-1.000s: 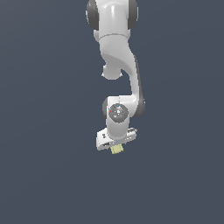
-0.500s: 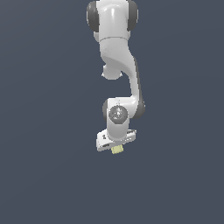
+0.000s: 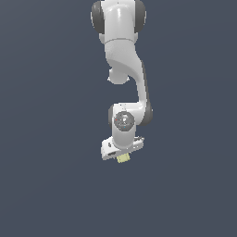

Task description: Pick up the object and move it to a goal position.

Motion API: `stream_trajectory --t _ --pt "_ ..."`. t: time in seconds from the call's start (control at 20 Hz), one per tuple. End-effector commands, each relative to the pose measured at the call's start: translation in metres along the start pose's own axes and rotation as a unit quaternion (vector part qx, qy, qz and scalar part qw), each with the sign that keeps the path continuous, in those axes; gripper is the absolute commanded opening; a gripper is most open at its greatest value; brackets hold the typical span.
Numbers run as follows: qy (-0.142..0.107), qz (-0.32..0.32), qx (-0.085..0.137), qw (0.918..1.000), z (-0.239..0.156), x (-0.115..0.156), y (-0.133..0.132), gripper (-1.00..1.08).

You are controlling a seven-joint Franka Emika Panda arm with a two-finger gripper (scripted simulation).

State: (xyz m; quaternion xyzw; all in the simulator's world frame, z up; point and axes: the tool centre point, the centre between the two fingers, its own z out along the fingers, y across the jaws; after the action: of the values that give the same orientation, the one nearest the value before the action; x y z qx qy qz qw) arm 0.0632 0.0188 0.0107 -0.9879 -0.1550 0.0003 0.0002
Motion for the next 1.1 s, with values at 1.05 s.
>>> stream_trajectory --t 1.05 --pt "0.000 0.000 0.000 1.0000 -0.069 -0.052 0.206 -1.00"
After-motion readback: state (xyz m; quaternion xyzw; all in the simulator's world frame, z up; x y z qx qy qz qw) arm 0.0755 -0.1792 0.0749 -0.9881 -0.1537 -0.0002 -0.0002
